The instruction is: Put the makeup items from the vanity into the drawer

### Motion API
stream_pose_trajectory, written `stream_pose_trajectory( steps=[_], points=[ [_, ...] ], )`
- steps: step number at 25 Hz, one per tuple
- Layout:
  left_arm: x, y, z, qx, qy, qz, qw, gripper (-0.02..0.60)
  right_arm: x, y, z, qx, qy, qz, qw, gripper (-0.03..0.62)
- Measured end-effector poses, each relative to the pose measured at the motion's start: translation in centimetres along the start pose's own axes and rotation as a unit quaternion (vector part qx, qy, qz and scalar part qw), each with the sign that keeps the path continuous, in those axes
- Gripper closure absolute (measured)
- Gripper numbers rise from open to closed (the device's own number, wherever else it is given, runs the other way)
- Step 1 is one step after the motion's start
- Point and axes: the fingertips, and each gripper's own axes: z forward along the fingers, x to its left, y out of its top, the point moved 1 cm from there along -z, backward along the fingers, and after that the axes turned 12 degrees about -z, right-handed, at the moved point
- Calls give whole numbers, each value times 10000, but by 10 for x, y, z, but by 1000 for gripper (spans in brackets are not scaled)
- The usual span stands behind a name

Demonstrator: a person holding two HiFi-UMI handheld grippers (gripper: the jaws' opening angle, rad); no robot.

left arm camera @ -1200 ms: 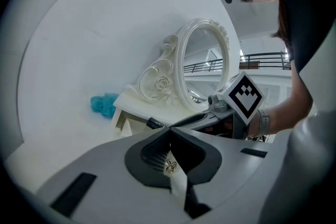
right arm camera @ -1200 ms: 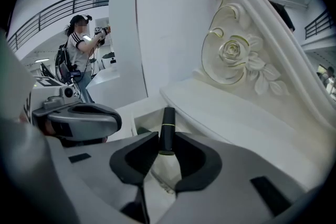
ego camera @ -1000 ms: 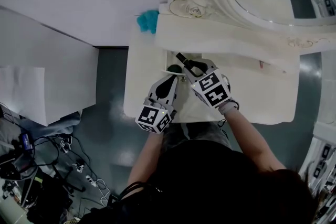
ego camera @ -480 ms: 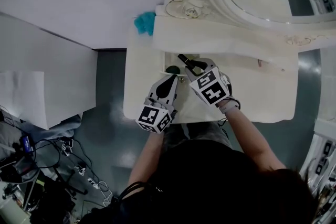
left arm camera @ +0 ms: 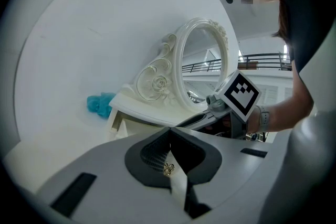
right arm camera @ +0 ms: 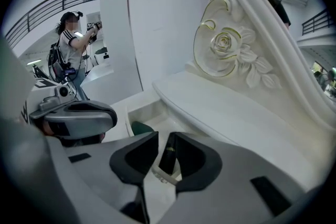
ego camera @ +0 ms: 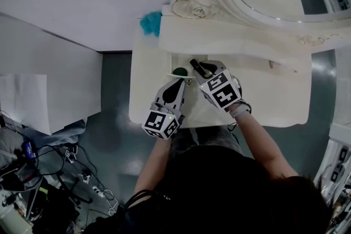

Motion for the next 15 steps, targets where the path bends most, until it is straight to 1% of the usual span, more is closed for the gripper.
stream_pose_trajectory(
  steps=[10,13,15],
  points=[
    [-6,-1,7,37,-92,5,10000,568,1,-1,-5,-170,34,84,9998,485],
    [-10,-4,11,65,-125,1,9999,568,4,-3,-9,-352,135,193,9991,505],
    [-13,-6,13,100,-153,23,9998,568,4,-5,-11,-486,146,208,9985,531]
  ],
)
